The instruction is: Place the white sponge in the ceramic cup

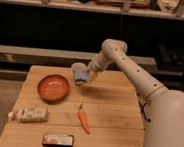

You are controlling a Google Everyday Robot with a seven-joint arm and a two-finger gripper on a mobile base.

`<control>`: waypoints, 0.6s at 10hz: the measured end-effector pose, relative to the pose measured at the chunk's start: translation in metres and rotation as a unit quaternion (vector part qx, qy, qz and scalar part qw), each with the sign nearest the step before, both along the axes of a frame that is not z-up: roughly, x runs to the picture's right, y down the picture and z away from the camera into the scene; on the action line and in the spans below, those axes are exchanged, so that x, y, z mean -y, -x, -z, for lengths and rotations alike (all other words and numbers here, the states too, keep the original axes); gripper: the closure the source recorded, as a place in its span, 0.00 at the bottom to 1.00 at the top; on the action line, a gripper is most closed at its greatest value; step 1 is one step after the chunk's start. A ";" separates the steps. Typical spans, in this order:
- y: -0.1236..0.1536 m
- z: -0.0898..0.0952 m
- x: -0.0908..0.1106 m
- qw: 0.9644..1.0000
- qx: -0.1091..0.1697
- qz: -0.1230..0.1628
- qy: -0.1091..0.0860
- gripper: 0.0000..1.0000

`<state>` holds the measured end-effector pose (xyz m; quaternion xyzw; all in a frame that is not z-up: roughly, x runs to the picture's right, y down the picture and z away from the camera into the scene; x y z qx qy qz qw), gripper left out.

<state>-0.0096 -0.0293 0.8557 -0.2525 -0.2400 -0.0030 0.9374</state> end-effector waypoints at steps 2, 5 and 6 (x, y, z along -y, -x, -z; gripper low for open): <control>-0.004 0.005 -0.002 1.000 0.002 0.016 -0.001 0.78; -0.023 0.041 0.017 0.999 -0.010 0.052 -0.006 0.89; -0.029 0.054 0.026 0.998 -0.016 0.064 -0.008 0.97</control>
